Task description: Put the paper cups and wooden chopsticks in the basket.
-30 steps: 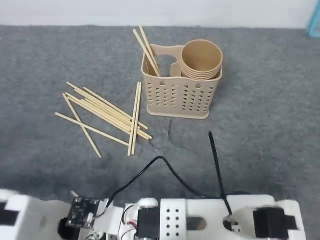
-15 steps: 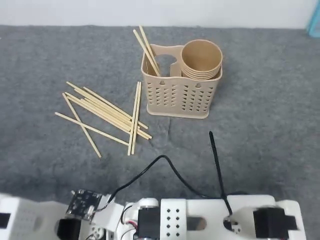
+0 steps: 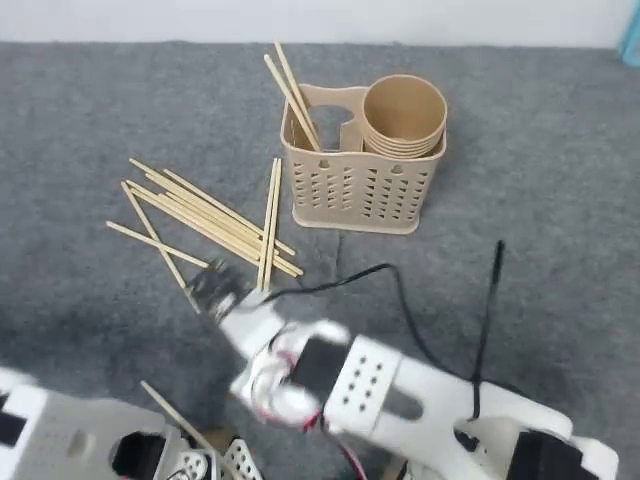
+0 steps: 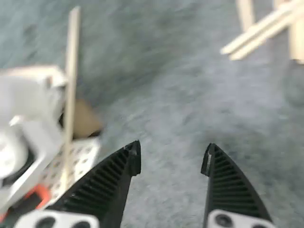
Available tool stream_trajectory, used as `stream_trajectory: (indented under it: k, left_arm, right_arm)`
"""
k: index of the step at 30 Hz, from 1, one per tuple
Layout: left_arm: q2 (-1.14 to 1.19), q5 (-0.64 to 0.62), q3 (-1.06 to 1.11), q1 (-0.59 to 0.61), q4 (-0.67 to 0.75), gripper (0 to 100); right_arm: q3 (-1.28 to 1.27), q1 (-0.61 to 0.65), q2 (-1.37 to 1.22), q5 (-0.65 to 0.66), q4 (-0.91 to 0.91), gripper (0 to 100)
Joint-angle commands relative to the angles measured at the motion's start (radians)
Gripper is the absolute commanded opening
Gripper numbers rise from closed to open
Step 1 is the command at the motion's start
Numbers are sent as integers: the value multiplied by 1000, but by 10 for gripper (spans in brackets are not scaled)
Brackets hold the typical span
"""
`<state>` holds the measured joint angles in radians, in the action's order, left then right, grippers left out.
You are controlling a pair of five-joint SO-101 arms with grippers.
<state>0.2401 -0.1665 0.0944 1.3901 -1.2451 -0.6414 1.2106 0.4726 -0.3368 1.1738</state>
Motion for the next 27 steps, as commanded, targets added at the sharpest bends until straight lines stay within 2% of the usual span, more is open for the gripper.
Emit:
stream_trajectory:
  k: [1,5,10,15,18,23,27]
  left_arm:
    - [-120,60,53,-149,-161,171]
    - [-256,78,255,-301,-187,171]
    - [-506,94,596,-459,-97,171]
    - [-749,189,901,-595,-37,171]
    - [-833,213,983,-601,34,168]
    - [-801,384,990,-606,41,167]
    - [-706,635,1006,-611,-43,166]
  right_arm:
    - [64,-131,56,-5,-4,214]
    - [83,-231,151,-3,51,214]
    - [158,-418,234,-8,140,213]
    - [160,-426,236,-6,148,213]
    - [160,-426,237,-6,153,213]
    - [160,-426,237,-5,153,213]
    - [160,-426,237,-5,153,213]
